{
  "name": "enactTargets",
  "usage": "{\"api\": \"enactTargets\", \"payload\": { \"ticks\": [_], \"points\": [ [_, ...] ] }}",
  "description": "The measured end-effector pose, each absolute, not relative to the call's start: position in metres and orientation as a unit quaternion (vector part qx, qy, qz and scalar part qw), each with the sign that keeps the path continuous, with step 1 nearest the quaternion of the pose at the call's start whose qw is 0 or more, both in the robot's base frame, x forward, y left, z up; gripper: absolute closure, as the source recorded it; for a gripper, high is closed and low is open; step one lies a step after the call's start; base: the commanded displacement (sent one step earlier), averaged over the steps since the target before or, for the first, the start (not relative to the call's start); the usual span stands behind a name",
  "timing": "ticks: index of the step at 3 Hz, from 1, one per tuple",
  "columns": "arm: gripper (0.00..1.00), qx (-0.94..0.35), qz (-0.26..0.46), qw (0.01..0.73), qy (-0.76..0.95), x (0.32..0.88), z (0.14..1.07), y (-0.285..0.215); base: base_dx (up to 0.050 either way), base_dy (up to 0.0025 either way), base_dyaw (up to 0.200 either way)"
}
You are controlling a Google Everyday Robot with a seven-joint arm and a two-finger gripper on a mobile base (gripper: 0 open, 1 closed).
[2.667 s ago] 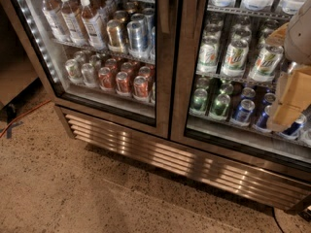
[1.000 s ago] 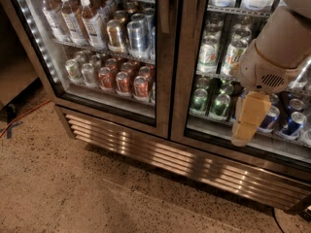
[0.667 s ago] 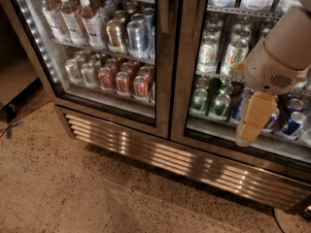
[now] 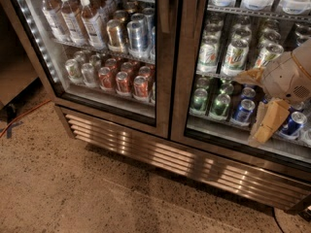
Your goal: Open right fridge door
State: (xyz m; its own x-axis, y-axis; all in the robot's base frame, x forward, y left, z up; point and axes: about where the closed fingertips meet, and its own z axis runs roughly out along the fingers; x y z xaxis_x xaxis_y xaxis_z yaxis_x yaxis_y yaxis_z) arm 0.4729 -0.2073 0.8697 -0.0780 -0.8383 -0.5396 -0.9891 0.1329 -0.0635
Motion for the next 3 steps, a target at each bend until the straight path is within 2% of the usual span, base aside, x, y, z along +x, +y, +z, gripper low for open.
{"api": "enactTargets", "payload": {
  "ticks": [1,2,3],
  "points": [
    [0.0,-0.638,0.164,0.232,0.716,0.473,0.869,-0.207,0.0,0.0,0.0],
    [0.0,-0.636,0.202,0.249,0.702,0.47,0.86,-0.202,0.0,0.0,0.0],
    [0.0,-0.623,0.277,0.319,0.659,0.471,0.845,-0.202,0.0,0.0,0.0]
  ]
}}
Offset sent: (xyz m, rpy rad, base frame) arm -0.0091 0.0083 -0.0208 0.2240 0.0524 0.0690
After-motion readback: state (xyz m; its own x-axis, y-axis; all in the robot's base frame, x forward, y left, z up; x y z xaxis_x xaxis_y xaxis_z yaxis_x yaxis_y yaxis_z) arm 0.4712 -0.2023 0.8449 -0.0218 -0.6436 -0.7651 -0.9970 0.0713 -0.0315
